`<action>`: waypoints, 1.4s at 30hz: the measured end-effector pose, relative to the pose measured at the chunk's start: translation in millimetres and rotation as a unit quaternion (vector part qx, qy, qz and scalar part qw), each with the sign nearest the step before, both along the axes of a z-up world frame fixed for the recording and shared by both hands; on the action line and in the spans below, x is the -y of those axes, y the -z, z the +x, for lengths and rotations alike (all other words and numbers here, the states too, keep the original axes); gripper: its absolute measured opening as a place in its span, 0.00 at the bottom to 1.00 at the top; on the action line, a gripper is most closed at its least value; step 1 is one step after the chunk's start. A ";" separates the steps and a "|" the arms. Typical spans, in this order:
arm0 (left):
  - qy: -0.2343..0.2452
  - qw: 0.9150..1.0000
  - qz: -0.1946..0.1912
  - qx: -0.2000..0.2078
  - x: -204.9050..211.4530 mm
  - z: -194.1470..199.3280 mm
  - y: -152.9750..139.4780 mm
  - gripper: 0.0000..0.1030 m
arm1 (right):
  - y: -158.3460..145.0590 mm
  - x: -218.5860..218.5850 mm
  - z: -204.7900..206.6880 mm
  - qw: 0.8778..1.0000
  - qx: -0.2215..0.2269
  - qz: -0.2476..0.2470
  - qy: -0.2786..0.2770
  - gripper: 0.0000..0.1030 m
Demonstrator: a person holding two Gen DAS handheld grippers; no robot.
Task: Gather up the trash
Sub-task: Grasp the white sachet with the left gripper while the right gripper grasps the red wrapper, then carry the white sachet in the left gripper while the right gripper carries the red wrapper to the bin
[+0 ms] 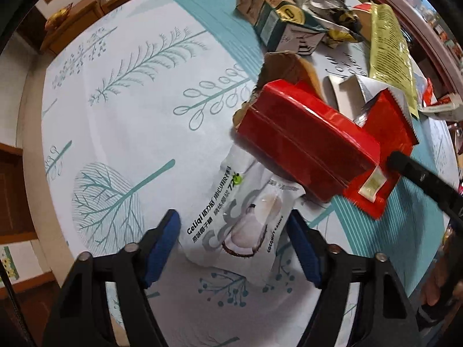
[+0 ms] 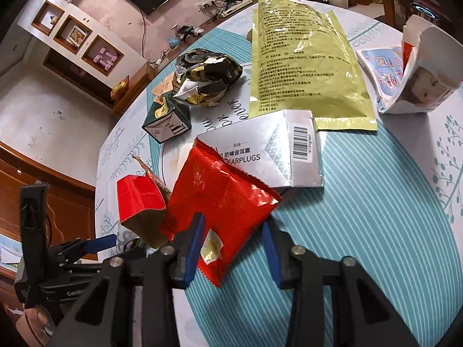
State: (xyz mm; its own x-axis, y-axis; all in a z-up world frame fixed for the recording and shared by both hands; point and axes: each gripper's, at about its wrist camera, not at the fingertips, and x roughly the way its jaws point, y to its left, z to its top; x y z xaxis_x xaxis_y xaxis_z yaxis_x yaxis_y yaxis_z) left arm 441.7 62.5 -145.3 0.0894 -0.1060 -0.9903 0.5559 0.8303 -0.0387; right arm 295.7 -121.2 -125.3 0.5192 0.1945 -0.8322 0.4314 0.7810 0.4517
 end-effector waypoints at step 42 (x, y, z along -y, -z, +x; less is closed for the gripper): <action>-0.070 0.995 -0.026 0.065 69.8 -314.0 -89.5 0.09 | -72.3 66.4 -276.6 0.991 0.061 -0.047 -0.114 0.06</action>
